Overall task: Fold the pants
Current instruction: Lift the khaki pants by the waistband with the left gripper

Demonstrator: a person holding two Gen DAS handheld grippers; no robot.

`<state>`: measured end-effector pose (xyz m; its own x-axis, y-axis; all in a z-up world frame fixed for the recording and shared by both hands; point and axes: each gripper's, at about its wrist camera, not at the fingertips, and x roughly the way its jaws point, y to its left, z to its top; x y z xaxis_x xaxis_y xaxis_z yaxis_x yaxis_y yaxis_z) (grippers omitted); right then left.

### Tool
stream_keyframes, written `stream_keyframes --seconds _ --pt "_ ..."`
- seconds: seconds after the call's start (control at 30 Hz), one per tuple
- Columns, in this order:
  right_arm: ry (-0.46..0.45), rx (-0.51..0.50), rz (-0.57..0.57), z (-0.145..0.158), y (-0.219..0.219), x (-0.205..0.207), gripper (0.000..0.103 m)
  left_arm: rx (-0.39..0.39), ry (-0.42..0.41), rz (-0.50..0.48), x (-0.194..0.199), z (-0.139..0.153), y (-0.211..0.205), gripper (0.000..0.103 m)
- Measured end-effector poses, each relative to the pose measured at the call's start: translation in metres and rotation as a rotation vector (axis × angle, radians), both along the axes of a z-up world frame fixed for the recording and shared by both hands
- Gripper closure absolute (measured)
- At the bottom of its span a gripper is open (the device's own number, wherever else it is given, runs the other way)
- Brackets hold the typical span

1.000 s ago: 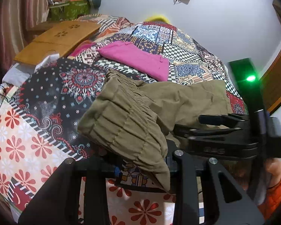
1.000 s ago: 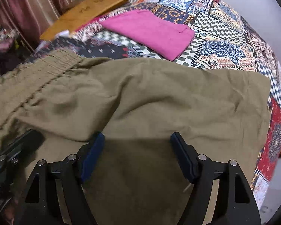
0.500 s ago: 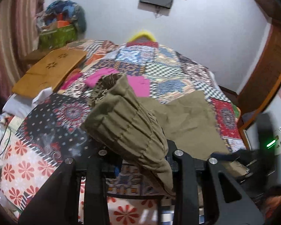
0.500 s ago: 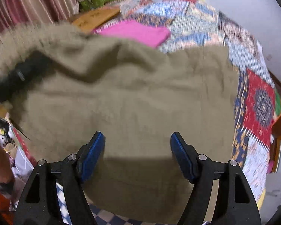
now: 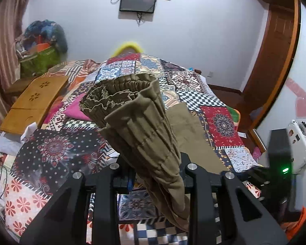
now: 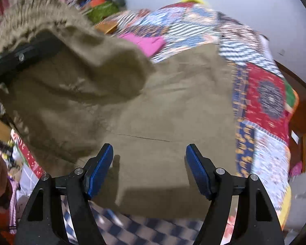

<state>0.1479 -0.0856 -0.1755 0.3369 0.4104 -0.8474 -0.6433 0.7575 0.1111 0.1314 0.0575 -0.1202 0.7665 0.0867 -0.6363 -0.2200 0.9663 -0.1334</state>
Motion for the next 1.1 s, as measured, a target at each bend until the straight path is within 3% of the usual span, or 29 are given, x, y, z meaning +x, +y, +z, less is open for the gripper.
stream_keyframes --seconds 0.17,0.37,0.57,0.87,1.1 --pt "-0.002 -0.006 -0.114 -0.002 -0.049 0.01 0.033 0.042 -0.003 -0.043 0.01 0.005 -0.023 0.074" --pt "0.061 -0.027 -0.156 -0.042 -0.065 0.005 0.032 0.076 0.0 -0.111 0.026 0.006 -0.055 0.074" --pt "0.076 0.027 -0.177 -0.032 -0.079 0.012 0.033 0.105 0.037 -0.189 0.047 -0.002 -0.087 0.075" --pt "-0.017 0.056 -0.317 -0.001 -0.139 0.0 0.032 0.144 0.117 -0.291 0.078 -0.026 -0.129 0.076" --pt "-0.057 0.056 -0.405 0.009 -0.174 -0.005 0.031 0.144 0.257 -0.367 0.1 -0.061 -0.156 0.076"
